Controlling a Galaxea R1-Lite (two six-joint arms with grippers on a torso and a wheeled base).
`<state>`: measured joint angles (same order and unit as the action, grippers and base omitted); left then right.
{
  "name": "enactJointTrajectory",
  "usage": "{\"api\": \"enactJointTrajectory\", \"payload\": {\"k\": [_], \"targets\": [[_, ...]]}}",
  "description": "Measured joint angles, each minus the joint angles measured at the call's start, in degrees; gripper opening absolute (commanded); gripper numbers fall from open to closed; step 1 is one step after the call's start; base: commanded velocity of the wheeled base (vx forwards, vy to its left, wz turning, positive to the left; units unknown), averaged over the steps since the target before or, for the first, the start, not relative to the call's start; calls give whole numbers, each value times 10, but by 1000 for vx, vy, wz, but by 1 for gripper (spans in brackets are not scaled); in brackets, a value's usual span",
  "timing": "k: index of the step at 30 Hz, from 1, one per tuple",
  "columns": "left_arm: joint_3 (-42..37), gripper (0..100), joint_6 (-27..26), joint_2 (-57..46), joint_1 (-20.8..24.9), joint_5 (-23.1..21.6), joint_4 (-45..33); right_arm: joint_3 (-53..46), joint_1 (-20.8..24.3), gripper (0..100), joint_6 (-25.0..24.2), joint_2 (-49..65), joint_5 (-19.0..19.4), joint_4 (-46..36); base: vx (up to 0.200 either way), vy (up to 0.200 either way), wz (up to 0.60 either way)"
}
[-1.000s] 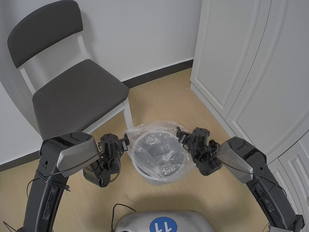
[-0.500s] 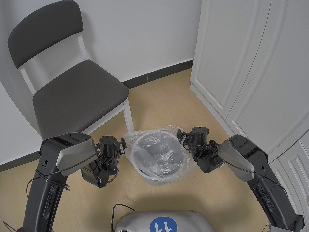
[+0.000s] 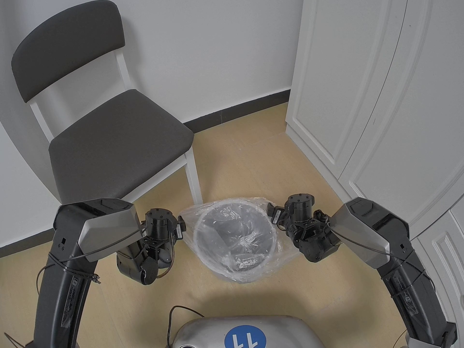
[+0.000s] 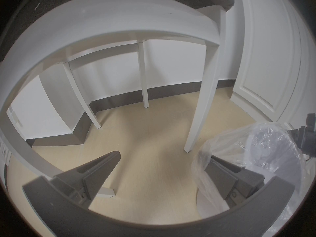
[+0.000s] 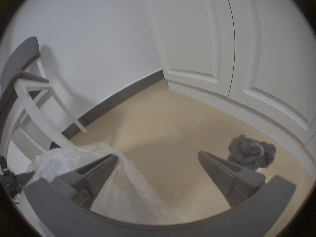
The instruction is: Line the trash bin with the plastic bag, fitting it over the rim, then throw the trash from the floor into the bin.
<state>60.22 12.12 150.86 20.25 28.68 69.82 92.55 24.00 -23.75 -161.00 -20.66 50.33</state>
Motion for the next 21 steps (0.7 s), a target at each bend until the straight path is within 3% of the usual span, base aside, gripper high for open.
{"api": "enactJointTrajectory", "payload": {"k": [12, 21], "targets": [[-120, 100, -19, -82, 12, -61, 5, -147, -1, 100, 50, 101, 49, 73, 0, 0, 0], [-144, 100, -33, -107, 15, -65, 8, -209, -19, 100, 103, 141, 78, 1, 0, 0, 0]]}}
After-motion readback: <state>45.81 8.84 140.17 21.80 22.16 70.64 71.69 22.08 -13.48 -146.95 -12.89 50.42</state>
